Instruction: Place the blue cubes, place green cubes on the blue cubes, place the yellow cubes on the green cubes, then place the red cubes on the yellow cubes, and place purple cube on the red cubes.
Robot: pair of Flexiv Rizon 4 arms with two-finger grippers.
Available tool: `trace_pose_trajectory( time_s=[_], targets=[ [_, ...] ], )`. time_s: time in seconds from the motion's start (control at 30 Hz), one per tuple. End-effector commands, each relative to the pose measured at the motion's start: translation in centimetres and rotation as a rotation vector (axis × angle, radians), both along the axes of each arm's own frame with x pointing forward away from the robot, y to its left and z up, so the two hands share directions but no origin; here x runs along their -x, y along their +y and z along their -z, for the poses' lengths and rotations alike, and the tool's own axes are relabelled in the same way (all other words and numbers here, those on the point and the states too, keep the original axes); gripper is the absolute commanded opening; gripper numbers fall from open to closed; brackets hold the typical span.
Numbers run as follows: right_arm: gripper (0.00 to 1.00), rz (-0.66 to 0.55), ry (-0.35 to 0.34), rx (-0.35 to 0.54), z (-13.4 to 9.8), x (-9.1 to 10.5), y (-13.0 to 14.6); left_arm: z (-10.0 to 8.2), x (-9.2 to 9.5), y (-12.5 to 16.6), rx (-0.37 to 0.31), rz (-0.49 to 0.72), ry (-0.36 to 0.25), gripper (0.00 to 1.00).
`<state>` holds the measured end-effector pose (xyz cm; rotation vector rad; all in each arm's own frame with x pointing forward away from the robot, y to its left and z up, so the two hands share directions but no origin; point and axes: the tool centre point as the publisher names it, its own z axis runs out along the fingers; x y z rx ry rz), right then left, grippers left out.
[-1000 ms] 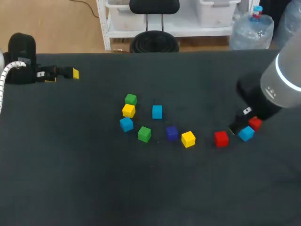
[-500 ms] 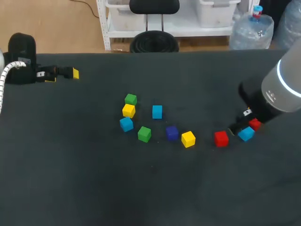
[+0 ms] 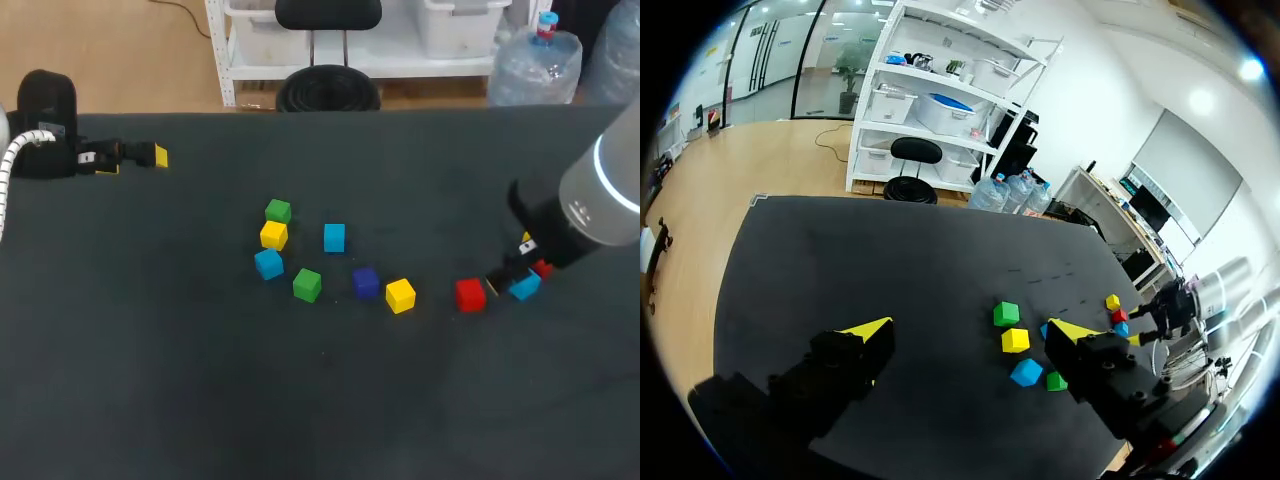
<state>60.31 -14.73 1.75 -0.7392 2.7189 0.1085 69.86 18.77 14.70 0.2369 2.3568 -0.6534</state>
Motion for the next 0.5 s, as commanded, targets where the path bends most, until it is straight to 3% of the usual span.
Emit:
trace_pose_trajectory(
  time_s=[0.03,0.5],
  targets=[
    [1.00,-0.004,0.007,-0.003,0.22,-0.10,-0.24,-0.19,-0.03,-0.17,-0.009,-0.005,0.008,1.00],
    [0.87,-0.009,0.030,-0.011,0.97,0.61,-0.58,-0.19,-0.03,-0.17,-0.009,-0.005,0.008,1.00]
  ],
)
